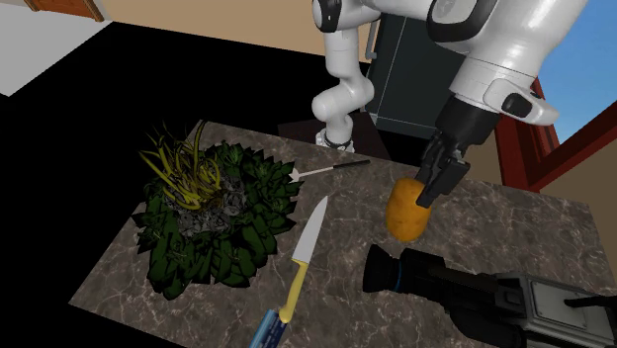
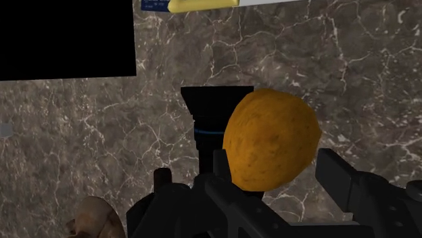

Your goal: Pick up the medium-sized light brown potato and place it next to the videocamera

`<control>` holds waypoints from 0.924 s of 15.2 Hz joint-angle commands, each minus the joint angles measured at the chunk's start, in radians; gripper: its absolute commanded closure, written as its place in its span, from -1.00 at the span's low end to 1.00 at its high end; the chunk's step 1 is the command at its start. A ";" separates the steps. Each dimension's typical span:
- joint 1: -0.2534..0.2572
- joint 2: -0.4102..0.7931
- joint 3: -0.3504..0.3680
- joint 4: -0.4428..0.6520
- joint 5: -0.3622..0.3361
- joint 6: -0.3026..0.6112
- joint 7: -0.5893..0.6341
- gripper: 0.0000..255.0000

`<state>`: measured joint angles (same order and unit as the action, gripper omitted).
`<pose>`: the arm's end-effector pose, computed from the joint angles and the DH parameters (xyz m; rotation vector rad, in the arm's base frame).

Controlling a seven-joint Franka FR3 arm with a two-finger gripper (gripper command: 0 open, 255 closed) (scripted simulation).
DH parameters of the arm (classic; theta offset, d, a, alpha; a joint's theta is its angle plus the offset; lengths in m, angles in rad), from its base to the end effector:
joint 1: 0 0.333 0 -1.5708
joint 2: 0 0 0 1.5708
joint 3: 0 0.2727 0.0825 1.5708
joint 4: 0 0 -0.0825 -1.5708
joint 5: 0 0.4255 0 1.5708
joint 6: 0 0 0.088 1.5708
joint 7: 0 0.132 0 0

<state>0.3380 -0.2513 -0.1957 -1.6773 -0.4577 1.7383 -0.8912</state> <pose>0.5494 0.0140 0.6685 2.2947 1.3115 0.1782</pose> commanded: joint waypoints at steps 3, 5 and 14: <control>-0.001 -0.020 -0.001 -0.072 -0.008 0.048 0.022 1.00; -0.002 -0.030 -0.002 -0.108 -0.013 0.072 0.033 1.00; -0.007 -0.060 -0.008 -0.256 -0.034 0.181 0.082 1.00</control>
<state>0.3309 -0.3092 -0.2037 -1.9192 -0.4894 1.9086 -0.8155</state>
